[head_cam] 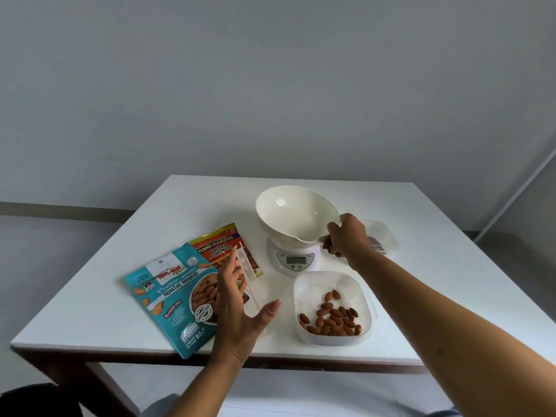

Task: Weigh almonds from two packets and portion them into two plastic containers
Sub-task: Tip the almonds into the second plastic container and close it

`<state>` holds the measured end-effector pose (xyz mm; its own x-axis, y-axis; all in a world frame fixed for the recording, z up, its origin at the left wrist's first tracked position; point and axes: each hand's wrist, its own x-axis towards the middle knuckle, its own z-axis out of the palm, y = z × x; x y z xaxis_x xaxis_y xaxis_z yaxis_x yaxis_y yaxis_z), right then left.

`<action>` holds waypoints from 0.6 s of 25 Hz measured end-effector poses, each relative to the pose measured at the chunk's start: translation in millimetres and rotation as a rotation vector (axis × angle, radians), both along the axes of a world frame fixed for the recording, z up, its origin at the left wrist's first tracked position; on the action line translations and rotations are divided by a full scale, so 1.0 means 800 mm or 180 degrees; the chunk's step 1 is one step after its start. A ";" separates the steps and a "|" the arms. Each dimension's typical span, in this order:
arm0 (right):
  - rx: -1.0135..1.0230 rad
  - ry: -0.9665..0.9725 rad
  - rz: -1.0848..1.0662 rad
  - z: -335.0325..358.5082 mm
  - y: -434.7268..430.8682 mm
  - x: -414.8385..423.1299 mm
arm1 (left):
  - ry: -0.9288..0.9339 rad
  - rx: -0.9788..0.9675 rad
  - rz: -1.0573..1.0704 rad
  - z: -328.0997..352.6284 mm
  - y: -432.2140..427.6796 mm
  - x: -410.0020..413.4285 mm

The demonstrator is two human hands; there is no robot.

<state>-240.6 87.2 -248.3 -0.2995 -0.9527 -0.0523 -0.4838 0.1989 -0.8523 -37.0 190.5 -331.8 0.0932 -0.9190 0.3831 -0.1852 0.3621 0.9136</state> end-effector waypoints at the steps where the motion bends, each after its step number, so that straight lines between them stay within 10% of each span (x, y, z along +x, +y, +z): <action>1: 0.0034 0.0037 -0.0028 -0.004 -0.005 0.002 | -0.0034 -0.0006 0.0004 -0.001 0.000 0.000; 15: 0.0082 0.0142 -0.0065 -0.022 -0.019 0.001 | -0.0188 -0.0053 -0.0011 -0.008 -0.004 -0.001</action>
